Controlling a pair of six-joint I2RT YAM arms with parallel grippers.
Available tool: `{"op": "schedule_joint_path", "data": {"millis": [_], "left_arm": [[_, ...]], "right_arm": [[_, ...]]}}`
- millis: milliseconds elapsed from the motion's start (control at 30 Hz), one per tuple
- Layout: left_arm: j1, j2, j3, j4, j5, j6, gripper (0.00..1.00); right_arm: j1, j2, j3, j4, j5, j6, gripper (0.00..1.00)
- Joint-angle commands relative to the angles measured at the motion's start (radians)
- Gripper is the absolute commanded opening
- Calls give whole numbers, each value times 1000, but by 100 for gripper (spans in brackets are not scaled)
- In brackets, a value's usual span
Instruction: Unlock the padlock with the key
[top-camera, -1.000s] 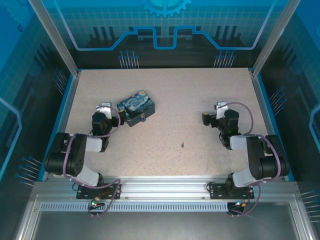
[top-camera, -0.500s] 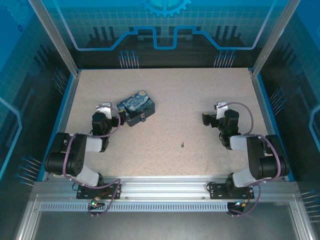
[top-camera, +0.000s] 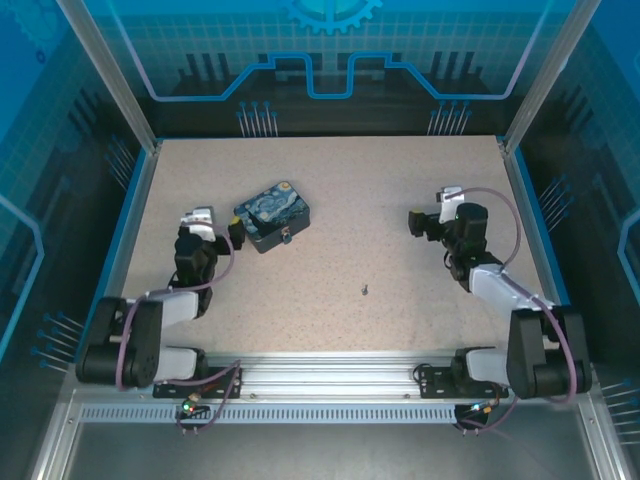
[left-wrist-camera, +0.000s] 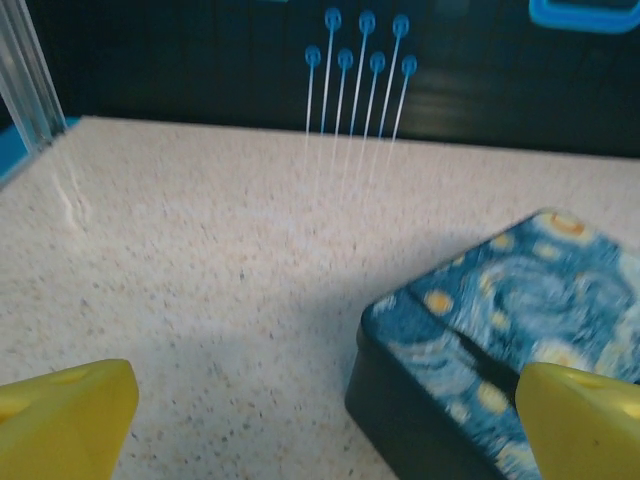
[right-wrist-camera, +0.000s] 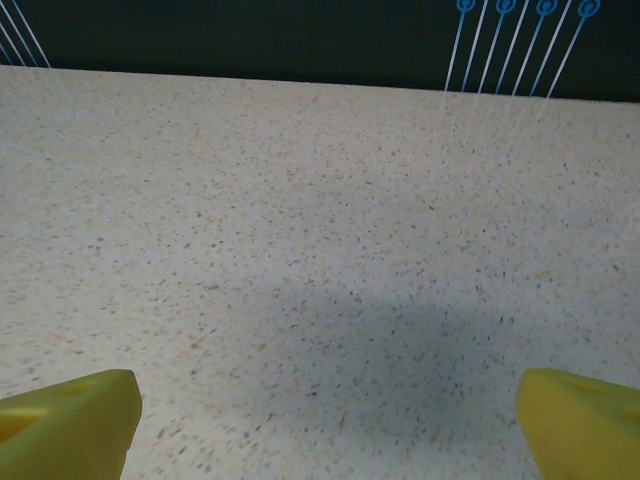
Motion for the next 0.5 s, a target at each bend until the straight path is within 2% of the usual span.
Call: {"op": "schedule_joint_path", "data": {"millis": [0, 133, 200, 367, 467], "left_arm": [[-3, -155, 21, -192, -6, -58, 99], [-37, -326, 84, -444, 48, -181, 99], [-87, -396, 124, -574, 77, -213, 99], [-253, -478, 142, -698, 163, -300, 99], [-361, -480, 136, -727, 174, -328, 99]], "right_arm": [[51, -71, 66, -277, -26, 85, 98], [142, -126, 141, -514, -15, 187, 98], [206, -144, 170, -629, -15, 250, 96], [378, -155, 179, -755, -15, 367, 86], [459, -128, 175, -794, -16, 441, 80]]}}
